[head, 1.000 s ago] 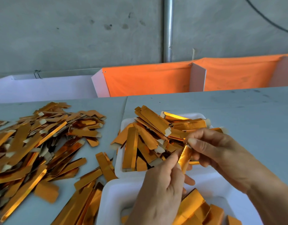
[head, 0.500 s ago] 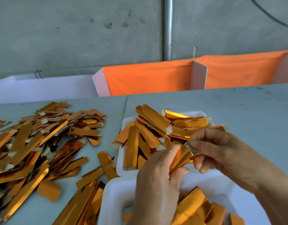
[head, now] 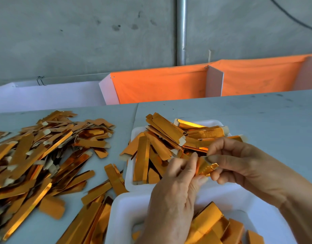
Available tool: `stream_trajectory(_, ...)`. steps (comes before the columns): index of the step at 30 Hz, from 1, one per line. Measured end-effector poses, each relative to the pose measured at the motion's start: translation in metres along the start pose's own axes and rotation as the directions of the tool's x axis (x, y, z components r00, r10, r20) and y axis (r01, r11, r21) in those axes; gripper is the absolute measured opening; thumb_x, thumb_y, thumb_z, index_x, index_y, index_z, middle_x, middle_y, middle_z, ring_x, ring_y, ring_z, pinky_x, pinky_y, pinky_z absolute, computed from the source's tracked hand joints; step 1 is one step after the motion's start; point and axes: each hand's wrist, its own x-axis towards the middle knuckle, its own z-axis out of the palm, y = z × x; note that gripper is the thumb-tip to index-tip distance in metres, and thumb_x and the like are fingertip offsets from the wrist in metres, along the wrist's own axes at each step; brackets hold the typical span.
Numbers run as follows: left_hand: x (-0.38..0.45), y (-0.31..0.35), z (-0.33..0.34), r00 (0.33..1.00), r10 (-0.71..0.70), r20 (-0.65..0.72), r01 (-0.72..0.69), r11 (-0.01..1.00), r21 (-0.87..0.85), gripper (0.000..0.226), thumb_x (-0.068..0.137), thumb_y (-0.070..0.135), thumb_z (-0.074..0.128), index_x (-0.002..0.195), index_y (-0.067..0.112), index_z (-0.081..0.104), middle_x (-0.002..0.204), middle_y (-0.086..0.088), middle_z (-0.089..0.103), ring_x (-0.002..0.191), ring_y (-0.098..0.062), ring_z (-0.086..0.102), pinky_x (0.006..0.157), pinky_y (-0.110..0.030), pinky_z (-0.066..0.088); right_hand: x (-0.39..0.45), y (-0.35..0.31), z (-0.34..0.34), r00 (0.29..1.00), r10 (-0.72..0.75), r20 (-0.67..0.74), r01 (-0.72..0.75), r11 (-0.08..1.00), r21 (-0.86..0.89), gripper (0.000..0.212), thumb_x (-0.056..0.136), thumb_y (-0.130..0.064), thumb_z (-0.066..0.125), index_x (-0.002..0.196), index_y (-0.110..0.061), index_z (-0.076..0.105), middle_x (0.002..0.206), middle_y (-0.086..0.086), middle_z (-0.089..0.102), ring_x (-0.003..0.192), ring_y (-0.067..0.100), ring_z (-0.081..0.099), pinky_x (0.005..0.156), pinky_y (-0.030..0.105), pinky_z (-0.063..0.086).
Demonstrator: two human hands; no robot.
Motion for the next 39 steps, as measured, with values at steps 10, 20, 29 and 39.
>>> stream_trajectory(10,0.001,0.000,-0.005,1.000,-0.018,-0.014,0.016,0.995,-0.095,0.059,0.085,0.052,0.031,0.140,0.033,0.039,0.109,0.024,0.038,0.106,0.009,0.042,0.084,-0.003,0.036,-0.005,-0.004,-0.011,0.985,0.008,0.171,0.004,0.997,-0.071,0.040,0.062,-0.032,0.086,0.094,-0.013,0.072,0.086,0.010,0.067,0.076,0.021,0.067,0.062,0.024,0.054)
stream_trajectory(20,-0.002,-0.002,-0.005,1.000,0.014,-0.016,-0.014,0.999,0.045,0.047,0.087,0.050,0.041,0.133,0.053,0.035,0.110,0.030,0.038,0.106,0.011,0.040,0.084,-0.003,0.036,-0.001,0.001,0.002,0.994,0.053,0.091,-0.038,0.986,-0.162,0.011,0.076,-0.014,0.071,0.069,-0.020,0.065,0.054,0.004,0.050,0.046,0.013,0.046,0.046,0.018,0.039)
stream_trajectory(29,-0.001,0.000,-0.008,0.991,0.052,-0.122,-0.047,0.998,0.044,0.018,0.086,0.027,0.065,0.094,0.034,0.051,0.098,0.019,0.054,0.093,0.004,0.051,0.074,-0.015,0.045,0.000,0.001,-0.002,0.988,0.057,0.145,-0.072,0.992,0.105,0.017,0.077,-0.015,0.060,0.088,-0.006,0.069,0.065,0.009,0.054,0.051,0.015,0.053,0.046,0.021,0.046)
stream_trajectory(39,-0.001,0.001,-0.009,0.991,0.064,-0.118,-0.061,0.998,0.028,0.015,0.086,0.031,0.061,0.096,0.035,0.050,0.101,0.020,0.053,0.096,0.003,0.051,0.076,-0.015,0.046,0.003,0.004,-0.001,0.973,0.181,0.144,-0.206,0.961,0.186,0.018,0.068,-0.016,0.081,0.077,-0.008,0.067,0.055,0.010,0.053,0.044,0.015,0.051,0.042,0.020,0.047)
